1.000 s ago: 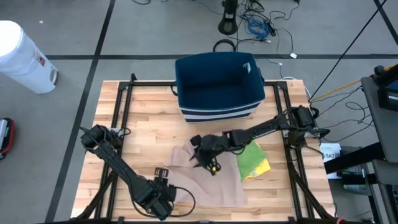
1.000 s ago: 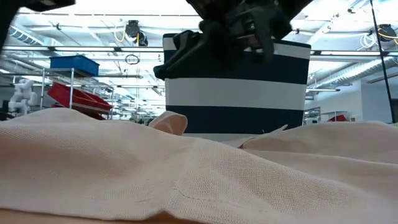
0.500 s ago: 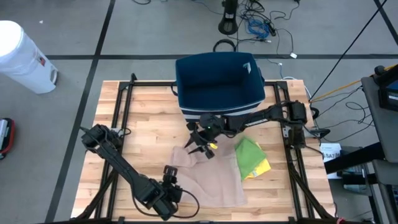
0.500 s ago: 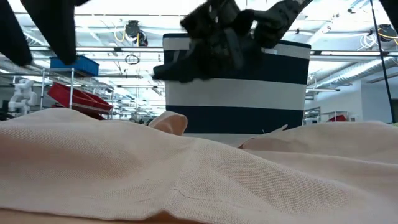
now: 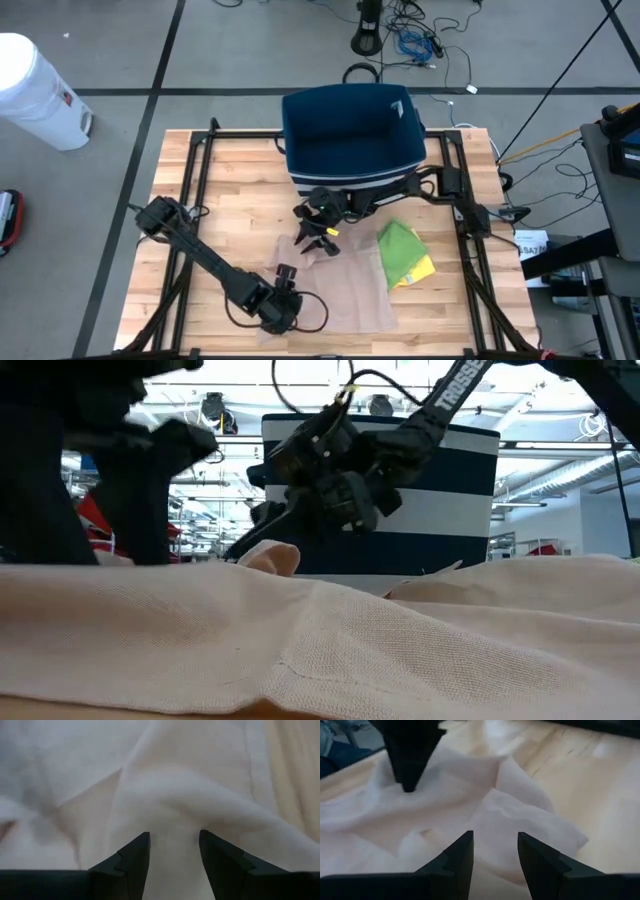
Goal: Fold towel
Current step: Fold the light brown towel
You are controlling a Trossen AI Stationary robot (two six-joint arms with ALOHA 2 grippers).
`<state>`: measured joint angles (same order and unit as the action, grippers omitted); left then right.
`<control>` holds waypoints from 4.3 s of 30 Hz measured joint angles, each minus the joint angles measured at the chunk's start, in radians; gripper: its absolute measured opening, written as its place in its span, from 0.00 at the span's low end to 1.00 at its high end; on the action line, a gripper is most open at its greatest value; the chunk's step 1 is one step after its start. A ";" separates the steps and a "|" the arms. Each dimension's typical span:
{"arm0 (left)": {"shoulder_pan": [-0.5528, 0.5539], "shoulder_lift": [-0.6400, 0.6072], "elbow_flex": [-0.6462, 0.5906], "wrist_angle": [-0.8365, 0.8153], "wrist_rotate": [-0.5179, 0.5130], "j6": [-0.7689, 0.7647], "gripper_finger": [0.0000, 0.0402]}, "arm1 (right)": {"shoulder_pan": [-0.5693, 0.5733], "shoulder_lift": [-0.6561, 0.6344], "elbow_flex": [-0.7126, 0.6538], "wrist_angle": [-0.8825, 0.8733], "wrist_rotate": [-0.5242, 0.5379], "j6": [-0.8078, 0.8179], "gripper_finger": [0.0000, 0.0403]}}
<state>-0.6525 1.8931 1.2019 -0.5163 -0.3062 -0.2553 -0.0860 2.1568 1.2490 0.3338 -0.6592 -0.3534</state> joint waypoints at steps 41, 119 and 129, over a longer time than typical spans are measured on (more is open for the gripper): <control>0.002 -0.066 0.080 -0.433 -0.026 -0.108 0.44 | 0.169 -0.107 0.246 -0.615 0.573 -0.223 0.35; -0.256 -0.218 -0.260 -0.095 0.131 -0.371 0.44 | 0.657 -0.112 0.016 -0.836 0.333 0.435 0.00; -0.251 -0.218 -0.288 -0.005 0.204 -0.337 0.44 | 0.671 -0.113 0.015 -0.856 0.317 0.464 0.00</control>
<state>-0.9035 1.6752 0.9134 -0.5210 -0.1020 -0.5921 0.5846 2.0441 1.2636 -0.5217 -0.3426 0.1106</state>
